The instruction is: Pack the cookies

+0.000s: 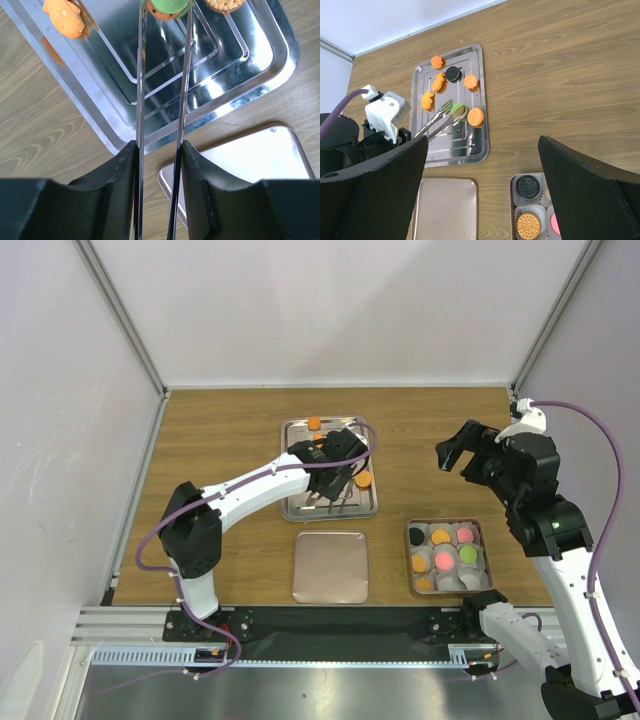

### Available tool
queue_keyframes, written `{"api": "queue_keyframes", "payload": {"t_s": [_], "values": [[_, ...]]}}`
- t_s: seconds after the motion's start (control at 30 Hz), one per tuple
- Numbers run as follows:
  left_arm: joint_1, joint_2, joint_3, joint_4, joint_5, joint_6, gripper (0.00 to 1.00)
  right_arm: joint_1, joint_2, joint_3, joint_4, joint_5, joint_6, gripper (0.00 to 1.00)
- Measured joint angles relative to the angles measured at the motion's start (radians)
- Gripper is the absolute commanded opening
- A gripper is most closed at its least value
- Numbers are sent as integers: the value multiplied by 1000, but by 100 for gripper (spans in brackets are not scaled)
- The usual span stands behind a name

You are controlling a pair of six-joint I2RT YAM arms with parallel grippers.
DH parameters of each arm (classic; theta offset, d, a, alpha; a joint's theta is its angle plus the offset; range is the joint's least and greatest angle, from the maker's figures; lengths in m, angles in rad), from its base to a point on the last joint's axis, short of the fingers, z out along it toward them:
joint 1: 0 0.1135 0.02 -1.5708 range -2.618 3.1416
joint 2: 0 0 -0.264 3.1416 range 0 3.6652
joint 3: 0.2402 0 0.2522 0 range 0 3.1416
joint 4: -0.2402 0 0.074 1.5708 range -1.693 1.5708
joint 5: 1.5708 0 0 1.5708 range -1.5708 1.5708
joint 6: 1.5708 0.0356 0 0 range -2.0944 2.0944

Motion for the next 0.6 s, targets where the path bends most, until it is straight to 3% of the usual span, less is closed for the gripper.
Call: {"api": "queue_keyframes", "payload": {"t_s": [0.6], "values": [[0, -157, -60, -9, 16, -5, 40, -3, 10, 0, 0, -4, 0, 100]]}}
